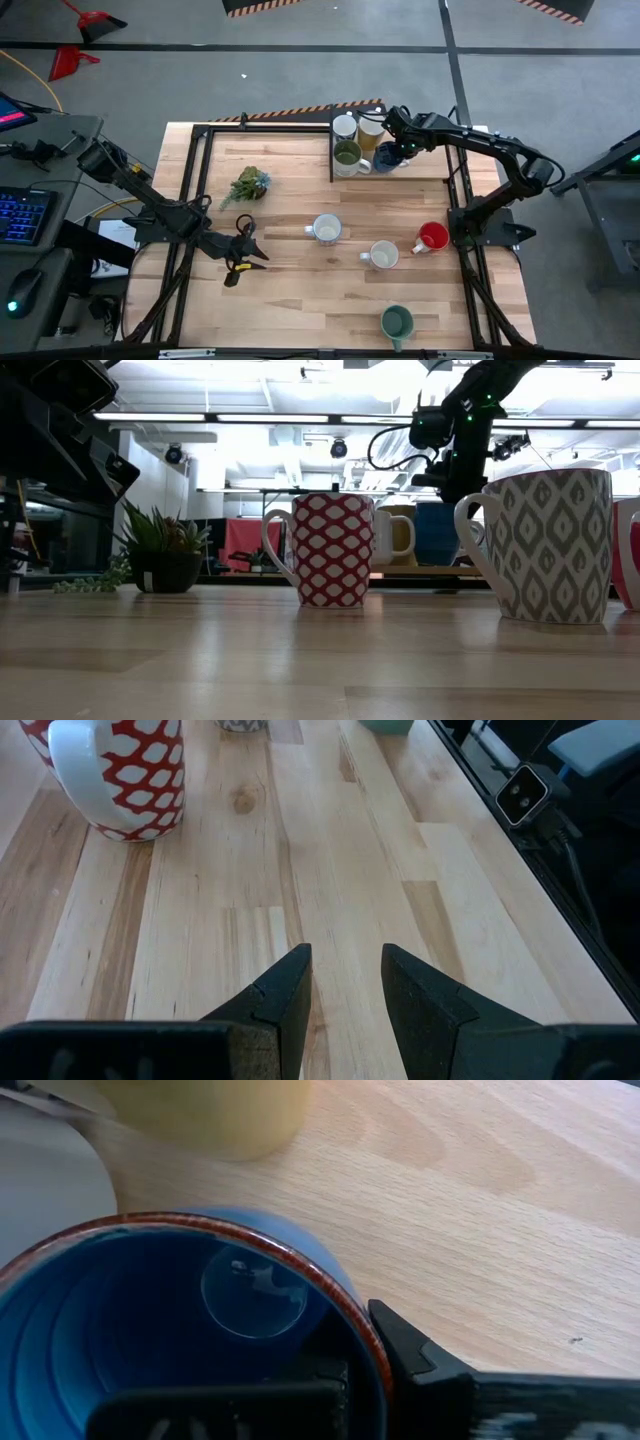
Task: Place coffee mugs
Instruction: Put the blue mug on the shelf
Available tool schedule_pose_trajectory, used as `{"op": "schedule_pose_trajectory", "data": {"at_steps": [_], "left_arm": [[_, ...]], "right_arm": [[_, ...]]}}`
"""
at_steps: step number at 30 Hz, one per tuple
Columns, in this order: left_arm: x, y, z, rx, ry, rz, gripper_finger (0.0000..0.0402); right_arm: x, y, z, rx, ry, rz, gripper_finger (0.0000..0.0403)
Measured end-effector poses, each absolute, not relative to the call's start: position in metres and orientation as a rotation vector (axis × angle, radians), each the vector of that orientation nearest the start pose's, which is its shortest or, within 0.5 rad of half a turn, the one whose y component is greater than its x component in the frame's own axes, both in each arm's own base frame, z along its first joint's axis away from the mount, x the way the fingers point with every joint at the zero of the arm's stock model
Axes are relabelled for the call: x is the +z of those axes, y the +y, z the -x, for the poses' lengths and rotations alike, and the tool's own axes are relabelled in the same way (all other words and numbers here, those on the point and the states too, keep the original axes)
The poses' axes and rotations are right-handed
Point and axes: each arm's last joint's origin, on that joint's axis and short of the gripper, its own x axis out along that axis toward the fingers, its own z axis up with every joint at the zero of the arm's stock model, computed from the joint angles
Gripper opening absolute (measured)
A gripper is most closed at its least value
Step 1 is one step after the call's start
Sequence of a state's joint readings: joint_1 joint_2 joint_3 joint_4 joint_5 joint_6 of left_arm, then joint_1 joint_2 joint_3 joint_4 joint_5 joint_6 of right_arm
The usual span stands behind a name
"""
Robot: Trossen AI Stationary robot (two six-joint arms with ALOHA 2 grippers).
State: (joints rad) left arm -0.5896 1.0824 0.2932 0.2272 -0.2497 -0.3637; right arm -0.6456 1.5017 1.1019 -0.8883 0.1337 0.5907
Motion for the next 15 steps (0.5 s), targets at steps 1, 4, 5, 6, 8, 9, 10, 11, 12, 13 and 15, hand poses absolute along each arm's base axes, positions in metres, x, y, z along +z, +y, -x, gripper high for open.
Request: {"op": "schedule_pose_trajectory", "data": {"at_steps": [1,4,5,6,8,9,10,11,12,13,15], "left_arm": [[0.1539,-0.101,-0.1639,-0.232,0.566,0.122,0.0113],[0.154,-0.101,-0.1639,-0.232,0.566,0.122,0.0113],[0.154,-0.101,-0.1639,-0.232,0.566,0.122,0.0113],[0.154,-0.101,-0.1639,-0.232,0.566,0.122,0.0113],[0.154,-0.101,-0.1639,-0.232,0.566,0.122,0.0113],[0.154,-0.101,-0.1639,-0.232,0.566,0.122,0.0113],[0.154,-0.101,-0.1639,-0.232,0.566,0.122,0.0113],[0.154,-0.101,-0.1639,-0.232,0.566,0.121,0.0113],[0.154,-0.101,-0.1639,-0.232,0.566,0.121,0.0113],[0.154,-0.101,-0.1639,-0.232,0.566,0.121,0.0113],[0.154,-0.101,-0.1639,-0.232,0.566,0.121,0.0113]], "right_arm": [[0.2342,-0.1702,-0.2195,-1.036,1.056,-0.818,0.0],[0.2338,-0.1701,-0.2195,-1.032,1.057,-0.822,0.0],[0.2339,-0.17,-0.2195,-1.031,1.058,-0.822,0.0],[0.2338,-0.17,-0.2195,-1.031,1.058,-0.822,0.0],[0.2337,-0.1701,-0.2195,-1.029,1.061,-0.817,0.0001],[0.2336,-0.17,-0.2195,-1.028,1.062,-0.815,0.0003],[0.2335,-0.17,-0.2194,-1.026,1.064,-0.811,0.0005],[0.2334,-0.1701,-0.2194,-1.027,1.065,-0.809,0.0007],[0.233,-0.1701,-0.2194,-1.028,1.067,-0.807,0.001],[0.2322,-0.1699,-0.2194,-1.026,1.072,-0.808,0.0013],[0.2302,-0.169,-0.2195,-1.009,1.091,-0.805,0.002]]}}
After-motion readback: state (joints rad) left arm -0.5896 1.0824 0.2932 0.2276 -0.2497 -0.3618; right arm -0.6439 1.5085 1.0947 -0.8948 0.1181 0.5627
